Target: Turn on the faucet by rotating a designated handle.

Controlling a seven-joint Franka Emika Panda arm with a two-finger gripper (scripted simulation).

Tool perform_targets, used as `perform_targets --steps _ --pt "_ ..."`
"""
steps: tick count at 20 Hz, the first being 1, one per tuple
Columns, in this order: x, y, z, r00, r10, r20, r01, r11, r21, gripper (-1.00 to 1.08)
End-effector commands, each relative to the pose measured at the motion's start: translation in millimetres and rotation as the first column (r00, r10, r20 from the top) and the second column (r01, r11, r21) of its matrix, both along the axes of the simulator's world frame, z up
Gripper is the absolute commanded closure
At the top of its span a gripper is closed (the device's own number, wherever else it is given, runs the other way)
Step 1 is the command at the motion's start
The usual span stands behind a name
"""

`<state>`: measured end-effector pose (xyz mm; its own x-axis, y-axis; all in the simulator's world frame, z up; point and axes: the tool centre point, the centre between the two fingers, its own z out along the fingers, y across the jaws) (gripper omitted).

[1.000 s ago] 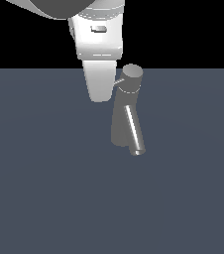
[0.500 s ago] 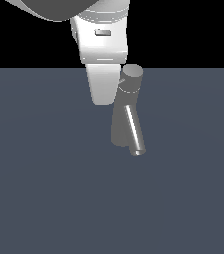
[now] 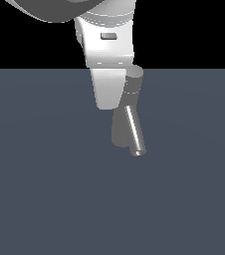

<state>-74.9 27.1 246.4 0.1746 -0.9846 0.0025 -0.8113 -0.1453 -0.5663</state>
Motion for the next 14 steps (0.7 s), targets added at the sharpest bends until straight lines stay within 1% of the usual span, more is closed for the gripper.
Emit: perform_targets --steps 1,14 --pt "-3 -13 -4 1.000 -0.023 -0.005 0.023 1.000 0.000 1.08" --pt "-10 -23 -10 1.000 -0.025 -0.006 0.025 1.000 0.000 1.08"
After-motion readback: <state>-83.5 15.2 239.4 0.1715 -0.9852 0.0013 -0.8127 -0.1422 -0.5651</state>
